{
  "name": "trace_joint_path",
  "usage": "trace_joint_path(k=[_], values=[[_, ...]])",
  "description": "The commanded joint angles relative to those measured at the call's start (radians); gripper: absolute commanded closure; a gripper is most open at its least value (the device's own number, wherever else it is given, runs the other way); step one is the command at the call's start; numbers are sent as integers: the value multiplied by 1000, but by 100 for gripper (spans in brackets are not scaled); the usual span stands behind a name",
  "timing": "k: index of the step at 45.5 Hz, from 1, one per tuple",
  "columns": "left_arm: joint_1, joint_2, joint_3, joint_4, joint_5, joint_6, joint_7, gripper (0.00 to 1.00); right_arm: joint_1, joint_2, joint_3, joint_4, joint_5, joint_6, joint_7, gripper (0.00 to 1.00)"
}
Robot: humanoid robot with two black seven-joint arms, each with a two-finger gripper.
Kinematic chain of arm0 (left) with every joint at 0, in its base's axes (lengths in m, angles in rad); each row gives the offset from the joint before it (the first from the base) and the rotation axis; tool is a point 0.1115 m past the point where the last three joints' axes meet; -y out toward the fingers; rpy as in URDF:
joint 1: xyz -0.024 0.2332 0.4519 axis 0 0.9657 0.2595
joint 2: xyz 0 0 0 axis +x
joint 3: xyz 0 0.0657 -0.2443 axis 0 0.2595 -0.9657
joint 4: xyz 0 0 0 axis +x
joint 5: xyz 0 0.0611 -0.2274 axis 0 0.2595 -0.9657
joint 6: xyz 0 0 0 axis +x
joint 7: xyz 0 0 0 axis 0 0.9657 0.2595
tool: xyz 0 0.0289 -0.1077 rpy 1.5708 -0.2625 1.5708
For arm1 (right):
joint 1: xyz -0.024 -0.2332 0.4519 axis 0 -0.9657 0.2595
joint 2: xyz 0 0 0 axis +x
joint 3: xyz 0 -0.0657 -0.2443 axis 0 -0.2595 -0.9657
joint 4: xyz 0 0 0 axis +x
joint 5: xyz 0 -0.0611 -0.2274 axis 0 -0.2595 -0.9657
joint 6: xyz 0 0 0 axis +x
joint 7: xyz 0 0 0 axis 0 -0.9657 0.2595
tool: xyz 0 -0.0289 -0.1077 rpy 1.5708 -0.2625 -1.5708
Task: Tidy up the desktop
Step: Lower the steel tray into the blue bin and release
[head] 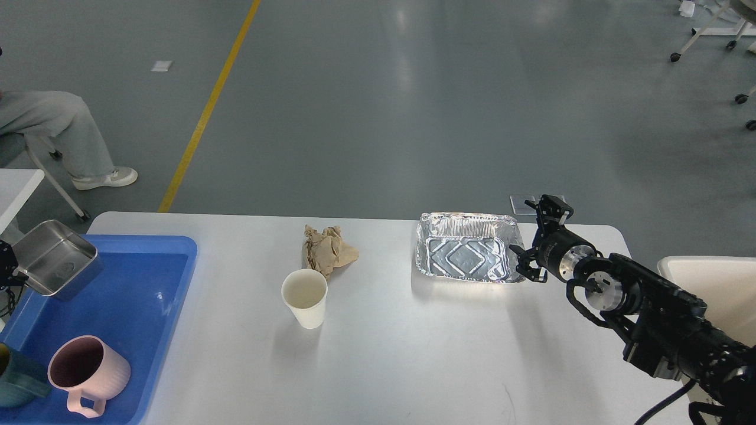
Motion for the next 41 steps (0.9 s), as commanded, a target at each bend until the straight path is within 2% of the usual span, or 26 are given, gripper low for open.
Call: trace_joint_path(k=[1, 10, 26, 32, 35, 41], values=[[40, -52, 4, 2, 11, 56, 0, 100, -2, 0, 1, -1, -4, 0, 0, 0], [101, -116, 2, 2, 6, 161, 0, 100, -2, 0, 1, 1, -4, 0, 0, 0], [109, -142, -10, 2, -3, 181, -3, 99, -2, 0, 1, 1, -4, 0, 0, 0], [104, -142, -10, 2, -3, 184, -4, 87, -2, 0, 1, 1, -4, 0, 0, 0], [104, -141, -12, 2, -5, 190, -19, 76, -2, 0, 1, 1, -4, 0, 0, 0], [101, -136, -22, 2, -6, 202, -119, 57, -3, 2, 1, 2, -4, 0, 0, 0]])
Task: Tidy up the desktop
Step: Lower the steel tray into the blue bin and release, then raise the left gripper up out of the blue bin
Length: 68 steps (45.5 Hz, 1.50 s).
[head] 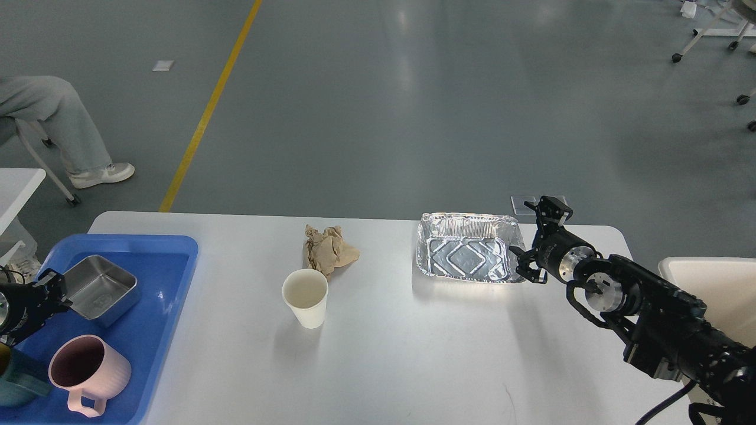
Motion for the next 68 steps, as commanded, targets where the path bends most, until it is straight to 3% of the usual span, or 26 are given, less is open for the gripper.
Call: trace_joint_path(k=[1, 6, 10, 16, 22, 29, 37, 46, 55, 57, 65, 68], values=[[-2, 5, -12, 0, -5, 8, -93, 55, -1, 2, 0, 1, 0, 0, 0, 0], [-5, 5, -50, 0, -55, 22, -156, 33, 0, 2, 0, 1, 0, 0, 0, 0], [-4, 9, -108, 0, -135, 29, -157, 20, 0, 5, 0, 1, 0, 0, 0, 0], [-5, 9, -138, -2, -163, 34, -154, 10, 0, 6, 0, 1, 0, 0, 0, 0], [-1, 0, -128, -17, -155, 13, -156, 7, 3, 8, 0, 1, 0, -3, 0, 0], [-1, 6, -112, -64, -140, -67, -154, 8, 5, 9, -1, 1, -1, -3, 0, 0], [-35, 66, -55, -241, -89, -56, -148, 10, 5, 9, 0, 1, -1, -5, 0, 0], [-77, 146, -56, -492, -85, 80, -127, 10, 6, 9, 0, 3, -1, -8, 0, 0], [-128, 227, -81, -710, -91, 226, -48, 9, 6, 9, -2, 3, -1, -9, 0, 0], [-136, 229, -85, -719, -92, 243, -45, 8, 8, 9, -2, 3, -1, -9, 0, 0], [-173, 279, -82, -856, -89, 485, -47, 3, 3, 9, -2, 4, -1, -12, 0, 0], [-177, 287, -84, -884, -88, 513, -48, 3, 2, 9, -2, 4, -1, -12, 0, 0]])
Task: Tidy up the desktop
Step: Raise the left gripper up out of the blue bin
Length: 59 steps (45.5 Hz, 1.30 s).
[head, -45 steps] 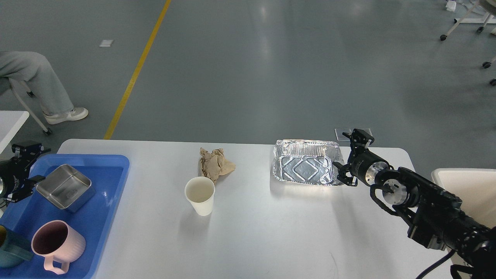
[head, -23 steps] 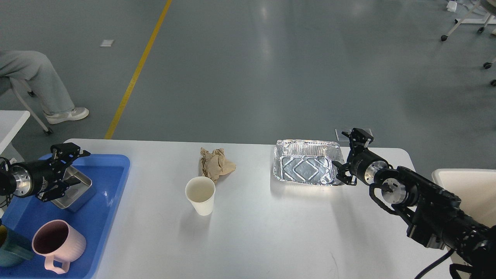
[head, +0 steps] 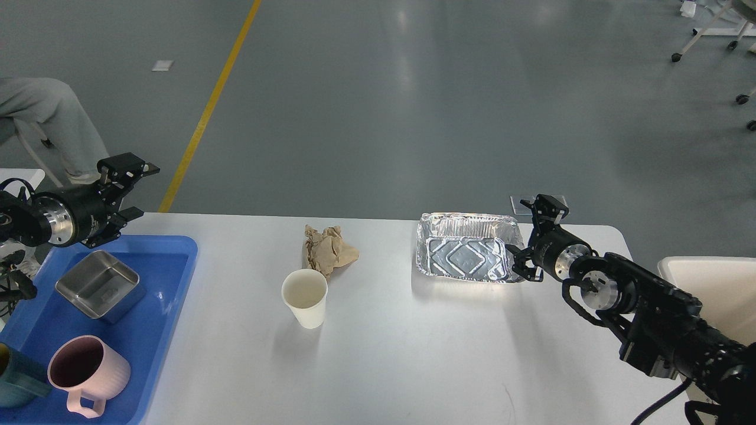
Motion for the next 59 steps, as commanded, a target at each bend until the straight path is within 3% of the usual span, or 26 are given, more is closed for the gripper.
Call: trace_joint_path(k=[1, 11, 19, 24, 27, 37, 44, 48, 59], values=[[-9, 20, 4, -53, 1, 76, 0, 3, -3, 0, 0, 0, 0, 0, 0, 0], [-9, 24, -4, -56, 1, 99, -1, 3, 0, 0, 0, 1, 0, 0, 0, 0], [1, 0, -68, -59, -13, 226, -12, 3, 4, 0, 0, 4, 0, 0, 0, 0], [33, -66, -154, -53, -42, 259, -33, 3, 9, 0, 0, 8, 0, 0, 0, 0], [69, -95, -201, -50, -78, 262, -79, 4, 10, 1, 0, 8, 0, 0, 0, 0], [115, -169, -237, -42, -163, 282, -299, 4, 10, -6, 0, 9, 2, 1, 0, 0], [135, -172, -232, 0, -203, 275, -474, 4, 13, -12, 2, 8, 2, 6, 0, 0], [144, -173, -228, 49, -207, 259, -504, 4, 15, -14, 2, 8, 2, 7, 0, 0], [144, -282, -235, 273, -218, 208, -491, 3, 18, -17, 2, 8, 2, 9, 0, 0]])
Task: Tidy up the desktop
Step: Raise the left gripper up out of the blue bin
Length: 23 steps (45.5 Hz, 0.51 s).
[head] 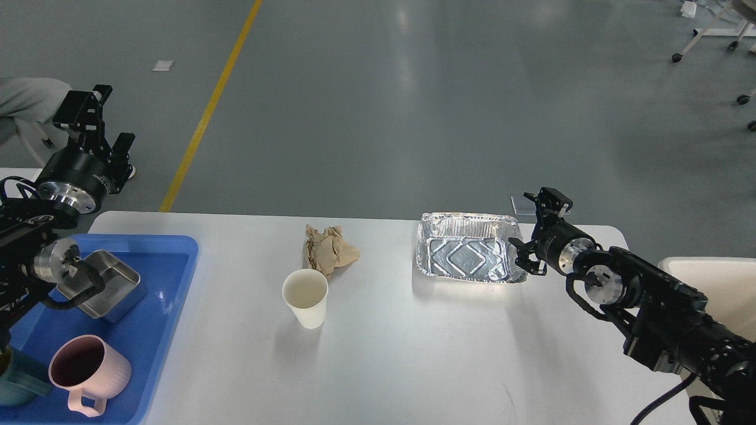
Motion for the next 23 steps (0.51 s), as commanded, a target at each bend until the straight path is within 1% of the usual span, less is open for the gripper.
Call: trace_joint_path(k=[1, 2, 4, 7, 9, 10, 17, 23], values=[[-2, -57, -4, 93, -1, -12, 6, 3, 1, -2, 0, 0, 0, 1, 0, 0], [-4, -60, -4, 97, 1, -13, 10, 3, 1, -2, -2, 0, 0, 1, 0, 0], [-5, -65, 6, 99, -1, -21, 40, 3, 3, -5, 0, 0, 0, 1, 0, 0], [-10, -71, 10, 99, 2, -59, 115, 3, 4, -7, 0, 0, 0, 1, 0, 0], [-12, -80, 7, 99, 2, -91, 146, 3, 8, -7, 0, 0, 0, 1, 0, 0], [-12, -88, 4, 101, 2, -99, 152, 3, 9, -7, 0, 0, -2, 1, 0, 0], [-15, -157, -24, 136, -15, -119, 148, 3, 11, -7, 0, 0, 0, 1, 0, 0], [-6, -220, -63, 151, -146, -156, 148, 3, 9, -8, 0, -3, -2, 1, 0, 0]])
